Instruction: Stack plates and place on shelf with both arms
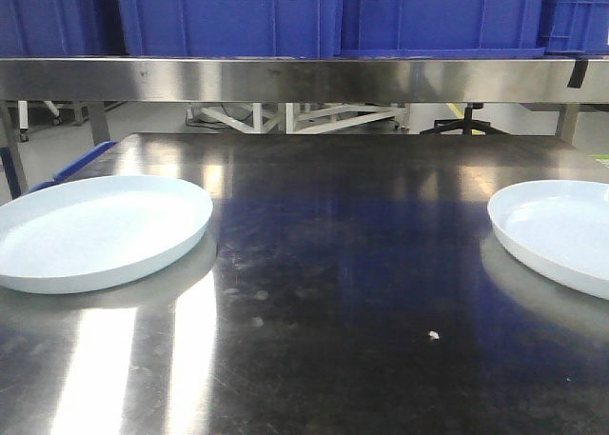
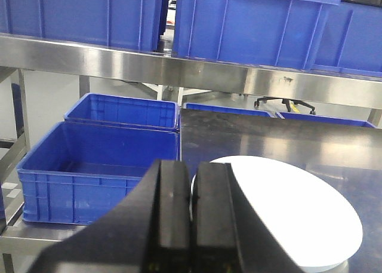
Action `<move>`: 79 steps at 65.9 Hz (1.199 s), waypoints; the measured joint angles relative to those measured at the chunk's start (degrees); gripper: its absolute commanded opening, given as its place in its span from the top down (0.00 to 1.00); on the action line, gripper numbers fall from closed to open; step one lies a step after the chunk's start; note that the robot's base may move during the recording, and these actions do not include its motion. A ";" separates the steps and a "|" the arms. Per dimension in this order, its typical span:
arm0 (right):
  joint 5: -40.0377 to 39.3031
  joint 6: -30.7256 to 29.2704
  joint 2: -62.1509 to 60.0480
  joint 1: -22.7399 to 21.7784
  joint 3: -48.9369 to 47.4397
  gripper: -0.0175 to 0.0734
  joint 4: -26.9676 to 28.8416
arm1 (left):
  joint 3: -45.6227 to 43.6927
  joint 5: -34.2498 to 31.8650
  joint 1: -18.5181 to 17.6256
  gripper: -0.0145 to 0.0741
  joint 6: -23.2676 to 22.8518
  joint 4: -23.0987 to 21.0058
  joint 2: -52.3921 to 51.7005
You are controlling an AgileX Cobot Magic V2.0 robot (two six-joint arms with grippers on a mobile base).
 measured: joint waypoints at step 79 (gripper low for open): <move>0.00 0.00 0.00 0.00 0.00 0.75 0.00 | -62.21 29.94 -5.18 0.74 0.10 9.89 64.50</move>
